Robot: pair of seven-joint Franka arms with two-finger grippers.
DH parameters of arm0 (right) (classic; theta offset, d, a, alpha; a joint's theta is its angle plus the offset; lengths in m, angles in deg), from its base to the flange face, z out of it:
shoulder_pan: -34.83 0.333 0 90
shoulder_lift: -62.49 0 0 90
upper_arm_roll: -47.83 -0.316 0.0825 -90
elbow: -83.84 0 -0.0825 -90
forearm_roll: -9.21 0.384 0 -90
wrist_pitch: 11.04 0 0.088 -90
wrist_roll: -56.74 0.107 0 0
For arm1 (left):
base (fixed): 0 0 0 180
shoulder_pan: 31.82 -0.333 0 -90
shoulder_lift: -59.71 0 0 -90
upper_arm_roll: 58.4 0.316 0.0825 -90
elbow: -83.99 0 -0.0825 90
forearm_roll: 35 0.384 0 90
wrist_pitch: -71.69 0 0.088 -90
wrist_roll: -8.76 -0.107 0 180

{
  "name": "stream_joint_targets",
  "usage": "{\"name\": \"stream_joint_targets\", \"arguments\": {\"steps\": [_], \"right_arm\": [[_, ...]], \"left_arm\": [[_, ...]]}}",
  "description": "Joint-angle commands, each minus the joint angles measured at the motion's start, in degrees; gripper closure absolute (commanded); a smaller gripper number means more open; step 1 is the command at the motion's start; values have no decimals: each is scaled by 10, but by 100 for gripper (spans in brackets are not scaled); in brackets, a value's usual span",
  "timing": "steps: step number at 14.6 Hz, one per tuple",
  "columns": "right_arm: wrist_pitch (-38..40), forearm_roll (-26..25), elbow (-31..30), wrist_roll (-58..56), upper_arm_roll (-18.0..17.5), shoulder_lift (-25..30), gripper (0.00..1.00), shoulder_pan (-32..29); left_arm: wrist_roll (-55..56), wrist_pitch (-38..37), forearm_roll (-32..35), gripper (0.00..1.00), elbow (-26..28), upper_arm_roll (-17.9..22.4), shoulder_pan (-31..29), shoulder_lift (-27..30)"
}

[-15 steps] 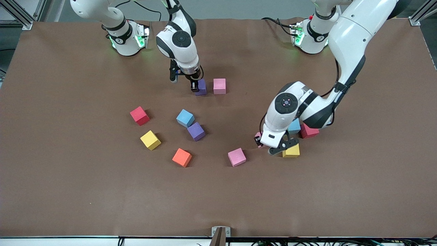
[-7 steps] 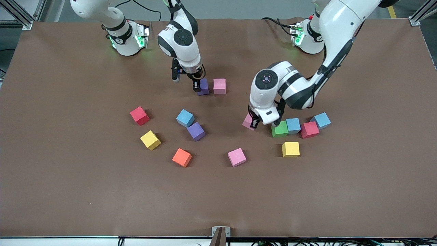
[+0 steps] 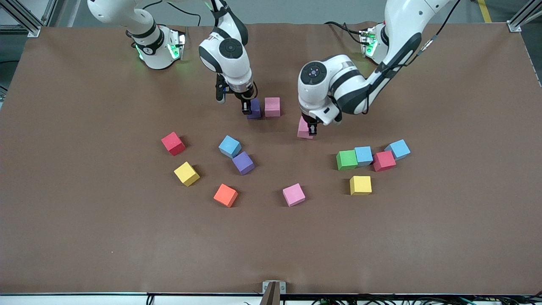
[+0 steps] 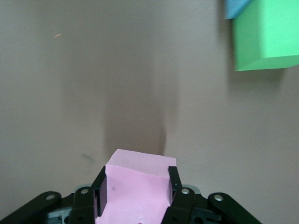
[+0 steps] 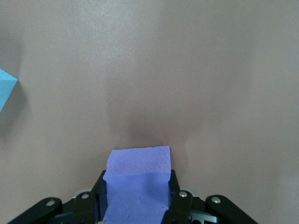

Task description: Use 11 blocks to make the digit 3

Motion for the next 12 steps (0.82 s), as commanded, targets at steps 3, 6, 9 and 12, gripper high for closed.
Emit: {"name": "stream_joint_targets", "arguments": {"steps": [3, 6, 9, 12], "right_arm": [[-3, 10, 13, 17, 4, -15, 100, 11], [-3, 10, 16, 17, 4, -18, 100, 11], [-3, 10, 18, 17, 4, -20, 100, 14], [-3, 10, 19, 22, 4, -23, 100, 17]], "left_arm": [[138, -2, -9, 54, 36, -25, 1, 18], [199, -2, -9, 54, 35, -25, 28, 7], [221, 1, -9, 54, 31, -25, 53, -12], [224, 3, -9, 54, 25, -24, 60, -22]]}}
